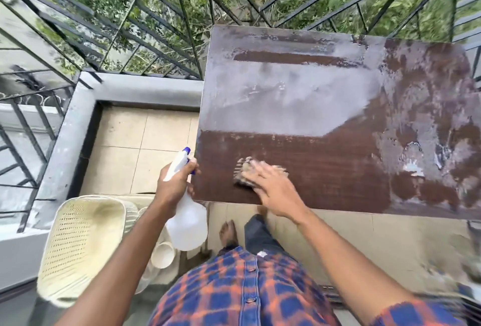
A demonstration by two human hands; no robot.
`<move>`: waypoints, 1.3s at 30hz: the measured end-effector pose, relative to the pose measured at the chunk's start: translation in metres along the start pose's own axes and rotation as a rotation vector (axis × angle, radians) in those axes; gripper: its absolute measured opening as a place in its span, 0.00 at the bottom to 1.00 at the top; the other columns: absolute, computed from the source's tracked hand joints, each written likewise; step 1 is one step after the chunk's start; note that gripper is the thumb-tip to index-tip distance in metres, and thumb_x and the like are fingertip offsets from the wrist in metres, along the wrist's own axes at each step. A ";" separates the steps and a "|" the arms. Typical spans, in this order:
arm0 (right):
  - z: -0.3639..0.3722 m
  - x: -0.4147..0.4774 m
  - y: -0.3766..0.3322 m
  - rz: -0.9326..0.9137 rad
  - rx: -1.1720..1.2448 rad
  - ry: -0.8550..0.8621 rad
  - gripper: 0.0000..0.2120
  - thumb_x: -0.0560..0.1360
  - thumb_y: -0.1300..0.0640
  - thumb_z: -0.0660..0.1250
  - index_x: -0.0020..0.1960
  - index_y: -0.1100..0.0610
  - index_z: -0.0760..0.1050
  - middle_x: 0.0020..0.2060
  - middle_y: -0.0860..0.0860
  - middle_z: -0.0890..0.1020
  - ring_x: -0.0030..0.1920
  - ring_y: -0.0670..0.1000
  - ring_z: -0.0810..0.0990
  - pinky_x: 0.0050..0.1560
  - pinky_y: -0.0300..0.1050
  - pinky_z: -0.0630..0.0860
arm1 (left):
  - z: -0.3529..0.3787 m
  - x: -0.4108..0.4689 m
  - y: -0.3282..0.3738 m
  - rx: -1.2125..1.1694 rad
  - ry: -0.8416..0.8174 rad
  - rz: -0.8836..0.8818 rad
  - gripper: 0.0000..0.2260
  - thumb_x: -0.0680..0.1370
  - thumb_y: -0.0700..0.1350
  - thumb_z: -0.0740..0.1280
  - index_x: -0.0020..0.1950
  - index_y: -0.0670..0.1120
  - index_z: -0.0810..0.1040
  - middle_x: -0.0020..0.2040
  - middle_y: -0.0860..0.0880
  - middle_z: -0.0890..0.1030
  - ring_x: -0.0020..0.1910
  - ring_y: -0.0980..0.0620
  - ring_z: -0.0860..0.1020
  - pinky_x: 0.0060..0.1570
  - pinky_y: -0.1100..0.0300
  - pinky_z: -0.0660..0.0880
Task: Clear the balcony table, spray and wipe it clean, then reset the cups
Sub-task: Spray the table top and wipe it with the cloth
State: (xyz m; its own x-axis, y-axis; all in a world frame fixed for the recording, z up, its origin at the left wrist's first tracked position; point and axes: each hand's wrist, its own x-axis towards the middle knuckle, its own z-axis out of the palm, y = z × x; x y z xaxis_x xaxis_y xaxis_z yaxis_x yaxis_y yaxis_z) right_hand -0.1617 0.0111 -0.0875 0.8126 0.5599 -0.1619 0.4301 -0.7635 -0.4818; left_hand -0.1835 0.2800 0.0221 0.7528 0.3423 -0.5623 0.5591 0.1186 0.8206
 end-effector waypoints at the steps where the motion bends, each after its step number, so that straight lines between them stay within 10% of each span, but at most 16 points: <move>1: -0.007 -0.017 0.021 0.133 -0.007 0.081 0.27 0.78 0.56 0.67 0.76 0.45 0.69 0.79 0.51 0.65 0.78 0.58 0.65 0.78 0.56 0.61 | 0.000 0.000 -0.003 0.018 -0.006 -0.003 0.07 0.82 0.42 0.67 0.45 0.50 0.80 0.40 0.45 0.80 0.19 0.51 0.68 0.23 0.63 0.67; 7: -0.032 -0.101 0.094 0.999 0.056 0.431 0.27 0.80 0.57 0.65 0.78 0.50 0.66 0.80 0.56 0.61 0.78 0.61 0.63 0.76 0.58 0.62 | 0.002 -0.003 -0.016 0.044 -0.053 0.011 0.04 0.82 0.44 0.68 0.48 0.48 0.81 0.39 0.46 0.80 0.22 0.50 0.68 0.23 0.61 0.68; 11: -0.004 -0.088 0.049 1.200 0.110 0.555 0.27 0.80 0.59 0.65 0.78 0.53 0.66 0.80 0.61 0.61 0.77 0.65 0.61 0.76 0.60 0.58 | -0.002 -0.004 -0.025 0.051 -0.082 0.002 0.04 0.81 0.46 0.69 0.48 0.47 0.81 0.41 0.44 0.80 0.24 0.47 0.68 0.27 0.59 0.68; 16: 0.045 -0.027 -0.057 0.814 0.064 0.384 0.30 0.78 0.60 0.66 0.79 0.51 0.65 0.80 0.59 0.60 0.78 0.63 0.60 0.76 0.63 0.62 | -0.010 -0.013 -0.031 0.077 -0.073 -0.003 0.07 0.81 0.45 0.68 0.48 0.42 0.80 0.41 0.44 0.81 0.23 0.51 0.69 0.26 0.60 0.68; 21: 0.052 0.033 -0.125 0.190 0.014 -0.046 0.40 0.75 0.68 0.65 0.82 0.48 0.55 0.83 0.55 0.50 0.82 0.59 0.48 0.79 0.54 0.40 | -0.025 -0.024 -0.035 0.022 -0.033 0.003 0.11 0.81 0.44 0.69 0.40 0.54 0.84 0.40 0.43 0.80 0.23 0.50 0.69 0.30 0.58 0.69; 29: 0.037 0.042 -0.108 -0.333 -0.206 -0.309 0.31 0.75 0.64 0.65 0.76 0.45 0.69 0.81 0.48 0.61 0.80 0.56 0.58 0.79 0.57 0.53 | -0.031 -0.028 -0.037 -0.013 0.036 0.001 0.08 0.80 0.43 0.69 0.42 0.51 0.82 0.38 0.43 0.79 0.23 0.51 0.70 0.28 0.60 0.70; 33: 0.025 -0.008 -0.049 -0.376 -0.194 -0.200 0.29 0.67 0.67 0.68 0.65 0.48 0.79 0.74 0.50 0.73 0.74 0.57 0.70 0.74 0.59 0.65 | -0.018 -0.027 -0.042 0.002 -0.008 -0.002 0.06 0.81 0.45 0.69 0.45 0.51 0.81 0.40 0.44 0.80 0.23 0.50 0.69 0.28 0.59 0.68; 39: -0.019 -0.132 0.065 0.027 -0.103 -0.037 0.33 0.68 0.71 0.65 0.67 0.45 0.76 0.76 0.48 0.70 0.77 0.56 0.67 0.76 0.56 0.63 | 0.023 -0.030 -0.043 0.019 -0.060 -0.006 0.05 0.82 0.45 0.69 0.48 0.45 0.80 0.40 0.45 0.80 0.25 0.54 0.72 0.25 0.61 0.69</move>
State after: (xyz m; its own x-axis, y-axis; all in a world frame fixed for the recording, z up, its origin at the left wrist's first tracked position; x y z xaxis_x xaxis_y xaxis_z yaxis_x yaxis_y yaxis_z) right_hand -0.2336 -0.1186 -0.0810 0.8102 0.5489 -0.2058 0.4480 -0.8062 -0.3864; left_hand -0.2225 0.2434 0.0014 0.7684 0.2846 -0.5732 0.5702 0.1023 0.8151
